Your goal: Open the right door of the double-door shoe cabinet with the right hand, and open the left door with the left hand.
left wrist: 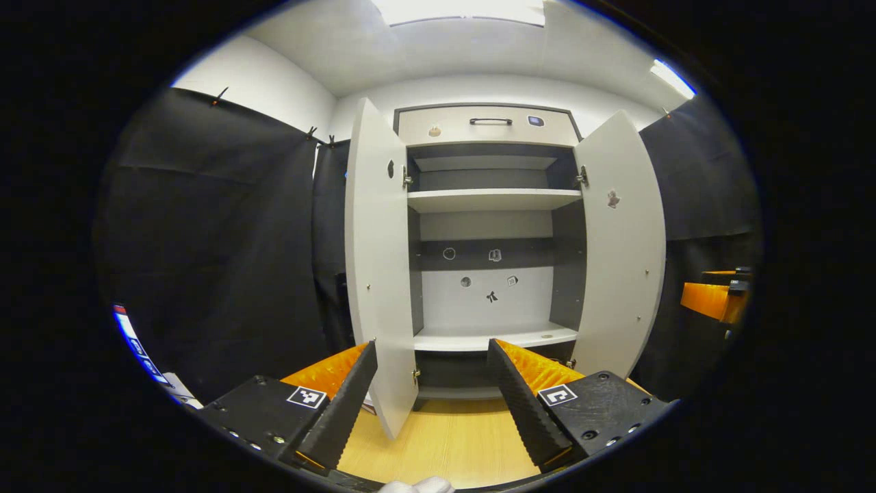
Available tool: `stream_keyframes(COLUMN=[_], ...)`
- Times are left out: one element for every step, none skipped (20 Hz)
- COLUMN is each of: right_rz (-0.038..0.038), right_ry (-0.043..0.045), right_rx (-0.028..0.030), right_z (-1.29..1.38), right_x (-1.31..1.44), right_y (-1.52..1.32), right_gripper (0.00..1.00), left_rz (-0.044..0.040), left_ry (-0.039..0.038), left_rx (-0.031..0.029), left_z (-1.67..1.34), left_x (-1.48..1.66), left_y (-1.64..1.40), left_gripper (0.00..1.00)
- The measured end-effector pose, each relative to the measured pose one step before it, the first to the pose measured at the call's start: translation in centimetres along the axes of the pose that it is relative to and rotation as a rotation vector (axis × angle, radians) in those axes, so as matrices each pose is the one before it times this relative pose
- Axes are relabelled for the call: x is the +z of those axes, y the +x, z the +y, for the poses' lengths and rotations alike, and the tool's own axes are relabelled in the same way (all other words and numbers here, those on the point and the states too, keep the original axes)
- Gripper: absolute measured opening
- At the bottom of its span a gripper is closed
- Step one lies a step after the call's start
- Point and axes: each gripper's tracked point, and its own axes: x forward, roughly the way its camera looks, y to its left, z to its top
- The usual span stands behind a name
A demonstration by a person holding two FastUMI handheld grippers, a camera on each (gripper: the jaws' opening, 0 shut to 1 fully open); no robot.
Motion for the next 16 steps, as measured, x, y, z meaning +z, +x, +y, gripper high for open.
stream_keyframes(right_rz=[-0.0056, -0.00091, -0.00001, 0.00292, 0.00489, 0.00264, -0.00158, -0.00113, -0.0039, -0.00401, -0.0017, -0.00273, -0.00142, -0.0013, -0.00101, -0.00205], right_ry=[-0.00564, -0.00112, 0.00594, 0.00584, 0.00459, 0.00363, 0.00692, 0.00512, 0.00194, -0.00005, -0.00016, 0.00148, 0.00029, 0.00193, 0.00371, 0.00197], right_rx=[-0.00629, -0.00381, -0.00443, -0.00033, -0.00608, -0.00185, -0.00371, 0.00064, -0.00293, -0.00199, -0.00372, 0.0017, 0.00077, 0.00178, -0.00047, 0.00377], right_z=[-0.301, -0.21, -0.037, -0.007, -0.121, -0.005, -0.086, 0.08, 0.045, 0.023, -0.041, 0.084, 0.092, 0.038, 0.093, 0.191], right_x=[0.009, 0.003, -0.019, -0.023, -0.117, -0.062, 0.034, 0.088, 0.068, 0.123, 0.019, 0.047, 0.046, 0.038, 0.08, 0.122], right_y=[-0.101, -0.088, -0.19, -0.072, -0.13, -0.138, -0.139, -0.032, 0.05, 0.067, 0.005, -0.089, -0.036, -0.023, 0.003, 0.05], right_gripper=[0.99, 0.99, 0.99, 0.99, 0.99, 0.99, 1.0, 0.99, 1.0, 1.0, 0.99, 0.99, 1.0, 1.0, 1.0, 1.0], left_rz=[0.00186, 0.00186, -0.00024, 0.00356, -0.00138, 0.00102, -0.00183, -0.00279, -0.00011, 0.00128, -0.00069, -0.00191, -0.00282, -0.00679, -0.00405, -0.00207], left_ry=[-0.00197, -0.0036, -0.00055, 0.00329, 0.00588, 0.00627, 0.00454, 0.00117, 0.00065, 0.00129, 0.00582, 0.00769, 0.00572, 0.00325, -0.00031, -0.00268], left_rx=[-0.01459, -0.00962, -0.00952, -0.00412, -0.00512, 0.00087, -0.00528, -0.00184, -0.00759, -0.00232, -0.00061, -0.00108, -0.00048, 0.00009, -0.00561, -0.00247], left_z=[-0.682, -0.536, -0.452, -0.339, -0.296, -0.267, -0.231, 0.015, -0.096, -0.068, 0.033, 0.053, 0.027, -0.04, -0.023, 0.114], left_x=[0.161, 0.117, 0.125, 0.075, 0.184, 0.192, 0.151, 0.149, 0.095, -0.02, 0.071, 0.263, 0.144, 0.259, 0.24, 0.013], left_y=[-0.323, -0.314, -0.303, -0.432, -0.258, -0.25, -0.141, -0.223, -0.015, -0.054, 0.027, -0.202, -0.065, -0.087, -0.001, -0.023], left_gripper=[0.96, 0.96, 0.96, 0.96, 0.96, 0.96, 0.96, 0.96, 0.96, 0.96, 0.96, 0.96, 0.96, 0.96, 0.96, 0.96])
